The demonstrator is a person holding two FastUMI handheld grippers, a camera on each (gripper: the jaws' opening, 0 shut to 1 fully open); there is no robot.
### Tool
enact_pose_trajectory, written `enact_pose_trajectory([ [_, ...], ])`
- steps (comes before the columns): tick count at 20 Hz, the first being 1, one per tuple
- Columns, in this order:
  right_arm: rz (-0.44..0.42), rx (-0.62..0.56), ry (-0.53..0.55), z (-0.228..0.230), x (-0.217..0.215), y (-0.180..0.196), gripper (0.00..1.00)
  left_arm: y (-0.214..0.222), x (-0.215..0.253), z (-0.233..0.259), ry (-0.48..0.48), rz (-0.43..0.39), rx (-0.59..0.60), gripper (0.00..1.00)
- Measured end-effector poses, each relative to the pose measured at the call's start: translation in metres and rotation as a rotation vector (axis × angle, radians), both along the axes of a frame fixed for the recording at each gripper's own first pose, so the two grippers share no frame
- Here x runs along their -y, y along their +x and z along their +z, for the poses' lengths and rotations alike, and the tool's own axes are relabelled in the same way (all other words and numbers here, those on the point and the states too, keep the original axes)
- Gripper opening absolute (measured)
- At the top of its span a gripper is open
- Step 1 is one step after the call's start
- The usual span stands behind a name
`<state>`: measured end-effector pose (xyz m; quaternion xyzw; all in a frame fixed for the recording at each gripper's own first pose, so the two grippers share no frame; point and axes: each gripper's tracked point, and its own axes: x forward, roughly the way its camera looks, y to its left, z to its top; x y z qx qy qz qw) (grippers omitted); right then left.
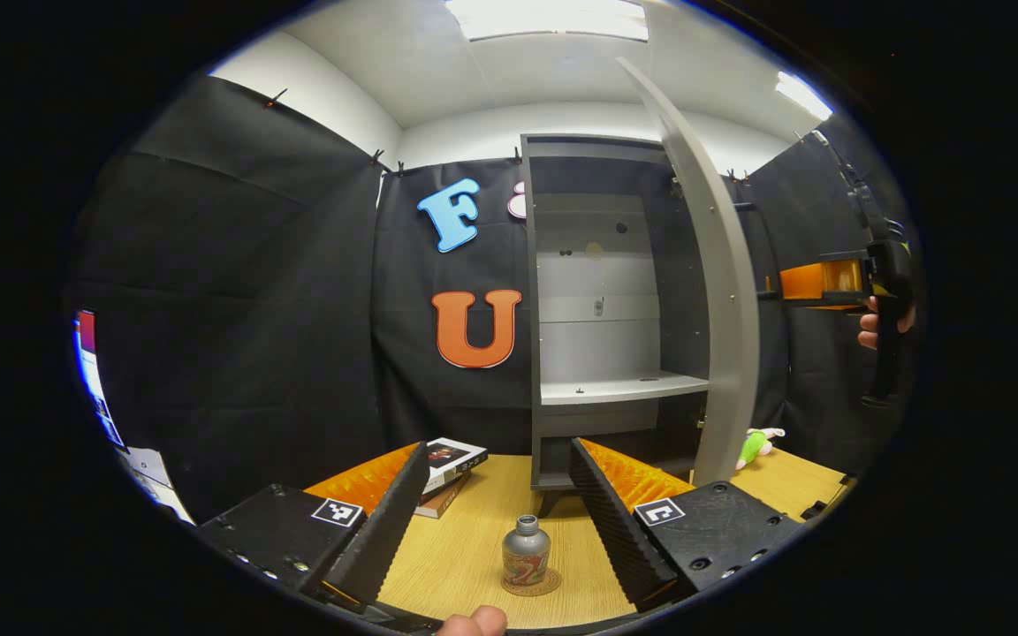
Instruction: Open the cabinet door with the right hand, grasp the bottle in the cabinet with the left hand and place it on the coaster, then close the cabinet door with the right hand.
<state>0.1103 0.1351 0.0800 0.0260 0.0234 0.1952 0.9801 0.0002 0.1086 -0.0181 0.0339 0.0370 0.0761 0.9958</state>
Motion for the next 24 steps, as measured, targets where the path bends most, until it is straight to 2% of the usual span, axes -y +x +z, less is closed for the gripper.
enact_pose_trajectory([
  [3, 0.042, 0.029, 0.013, 0.006, -0.033, 0.023, 0.82, 0.001, -0.006, -0.001, 0.006, 0.01, -0.007, 0.96],
  [9, 0.089, 0.034, 0.017, -0.008, -0.089, 0.08, 0.8, -0.001, -0.02, 0.002, 0.019, 0.048, -0.001, 0.96],
  [12, 0.077, 0.036, -0.004, -0.014, -0.107, 0.105, 0.77, -0.005, -0.027, 0.003, 0.021, 0.073, 0.003, 0.96],
  [14, 0.068, 0.031, -0.013, -0.019, -0.114, 0.115, 0.8, -0.008, -0.031, 0.005, 0.022, 0.087, 0.005, 0.96],
  [18, 0.037, 0.044, 0.004, -0.016, -0.102, 0.11, 0.8, -0.009, -0.037, 0.008, 0.033, 0.106, 0.008, 0.96],
  [23, 0.006, 0.103, 0.008, 0.007, -0.068, 0.074, 0.8, -0.013, -0.029, 0.007, 0.02, 0.091, 0.003, 0.96],
  [24, -0.002, 0.115, 0.015, 0.014, -0.058, 0.065, 0.8, -0.012, -0.025, 0.007, 0.013, 0.083, 0.002, 1.0],
])
